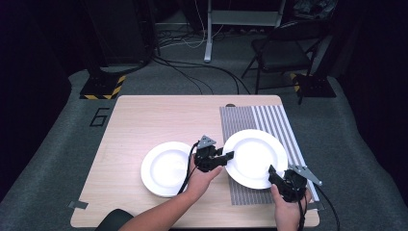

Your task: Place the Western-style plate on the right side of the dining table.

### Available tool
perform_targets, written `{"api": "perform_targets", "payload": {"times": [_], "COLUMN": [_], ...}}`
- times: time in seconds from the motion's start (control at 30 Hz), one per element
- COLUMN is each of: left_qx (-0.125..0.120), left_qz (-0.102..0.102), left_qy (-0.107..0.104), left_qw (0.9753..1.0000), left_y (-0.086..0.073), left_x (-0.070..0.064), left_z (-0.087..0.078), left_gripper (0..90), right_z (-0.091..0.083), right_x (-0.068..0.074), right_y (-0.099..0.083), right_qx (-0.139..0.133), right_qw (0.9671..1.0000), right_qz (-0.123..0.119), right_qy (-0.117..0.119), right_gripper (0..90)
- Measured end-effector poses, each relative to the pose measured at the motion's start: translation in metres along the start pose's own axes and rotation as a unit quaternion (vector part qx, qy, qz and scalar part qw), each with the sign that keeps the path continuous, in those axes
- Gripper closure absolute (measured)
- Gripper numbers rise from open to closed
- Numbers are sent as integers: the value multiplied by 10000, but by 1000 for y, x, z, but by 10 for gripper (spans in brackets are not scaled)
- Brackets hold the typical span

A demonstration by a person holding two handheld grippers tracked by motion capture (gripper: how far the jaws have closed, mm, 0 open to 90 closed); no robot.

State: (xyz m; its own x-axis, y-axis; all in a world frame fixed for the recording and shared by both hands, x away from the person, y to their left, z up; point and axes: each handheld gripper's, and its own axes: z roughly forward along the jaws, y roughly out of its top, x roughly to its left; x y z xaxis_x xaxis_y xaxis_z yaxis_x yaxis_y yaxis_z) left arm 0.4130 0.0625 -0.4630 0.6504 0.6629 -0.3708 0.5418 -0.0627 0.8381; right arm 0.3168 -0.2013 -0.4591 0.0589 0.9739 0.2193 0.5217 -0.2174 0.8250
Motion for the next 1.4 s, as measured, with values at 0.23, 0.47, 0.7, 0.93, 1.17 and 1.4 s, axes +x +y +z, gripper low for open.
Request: {"api": "perform_targets", "payload": {"times": [0.23, 0.47, 0.7, 0.93, 1.17, 1.4], "left_qx": [-20, -64, -11, 50, 105, 187], "left_qz": [-27, -60, 64, 12, -19, -75], "left_qy": [-37, -120, -95, -130, -114, -92], "left_qw": [10000, 9999, 9999, 9999, 9999, 9998], "left_y": [11, 18, 21, 17, 12, 7], "left_x": [3, 5, 6, 8, 8, 11], "left_z": [8, 15, 25, 38, 48, 56], "left_gripper": [591, 591, 592, 591, 592, 599], "right_z": [5, 12, 19, 27, 34, 42], "right_x": [-2, -7, -14, -23, -31, -38], "right_y": [9, 21, 21, 20, 16, 8], "right_qx": [-14, -38, -38, -34, 8, 67], "right_qw": [10000, 9999, 9998, 9999, 9999, 9999], "right_qz": [41, -2, 31, -30, -74, 74], "right_qy": [72, 160, 189, 141, 78, 93], "right_gripper": [488, 489, 489, 489, 492, 497]}}
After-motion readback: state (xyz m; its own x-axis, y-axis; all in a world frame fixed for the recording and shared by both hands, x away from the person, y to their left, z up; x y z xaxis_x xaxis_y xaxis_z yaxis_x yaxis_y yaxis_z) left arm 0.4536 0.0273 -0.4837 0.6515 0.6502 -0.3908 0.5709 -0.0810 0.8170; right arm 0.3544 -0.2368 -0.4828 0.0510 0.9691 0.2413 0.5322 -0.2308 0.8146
